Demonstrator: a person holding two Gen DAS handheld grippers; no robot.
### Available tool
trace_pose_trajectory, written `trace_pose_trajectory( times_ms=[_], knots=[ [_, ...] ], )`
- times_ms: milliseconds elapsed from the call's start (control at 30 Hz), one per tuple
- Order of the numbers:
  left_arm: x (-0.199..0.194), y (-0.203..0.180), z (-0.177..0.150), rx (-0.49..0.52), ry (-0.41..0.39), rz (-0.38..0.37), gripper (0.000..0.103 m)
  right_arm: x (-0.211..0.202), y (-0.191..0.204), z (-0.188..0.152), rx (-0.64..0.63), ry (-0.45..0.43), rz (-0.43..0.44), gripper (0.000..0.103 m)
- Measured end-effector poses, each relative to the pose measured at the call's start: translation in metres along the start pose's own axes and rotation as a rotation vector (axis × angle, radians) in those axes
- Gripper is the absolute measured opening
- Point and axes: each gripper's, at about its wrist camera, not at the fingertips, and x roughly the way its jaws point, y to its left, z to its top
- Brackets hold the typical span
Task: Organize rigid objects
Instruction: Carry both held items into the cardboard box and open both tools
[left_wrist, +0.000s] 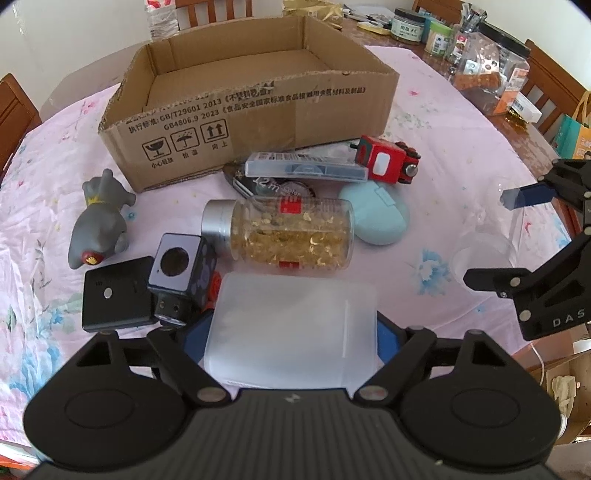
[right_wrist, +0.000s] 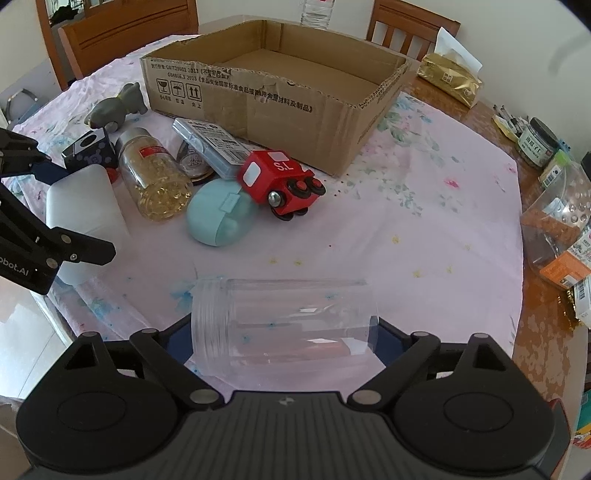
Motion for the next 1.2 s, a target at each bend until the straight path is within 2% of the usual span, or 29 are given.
trace_pose_trajectory(
  times_ms=[333,500,700,900,1200],
  knots=[
    [-0.028,0.004,0.018,0.049,-0.001,-0.053,0.084,-0.017,-0.003,0.019,0.019,-0.014,-0.003,0.096],
    [-0.048,0.014,0.046,0.084,-0.053,-0.055,0.084,-0.031,-0.004,0.043,0.036,-0.052,0.008,0.096],
    [-0.058,0.041,0.097,0.111,-0.15,-0.042,0.084,-0.045,-0.006,0.083,0.072,-0.121,0.008,0.096],
    [-0.037,0.07,0.16,0.128,-0.209,-0.009,0.084,-0.047,-0.012,0.123,0.116,-0.178,-0.009,0.096],
    [0.019,0.099,0.222,0.141,-0.197,0.018,0.084,-0.033,-0.02,0.163,0.134,-0.184,-0.054,0.096]
  ],
)
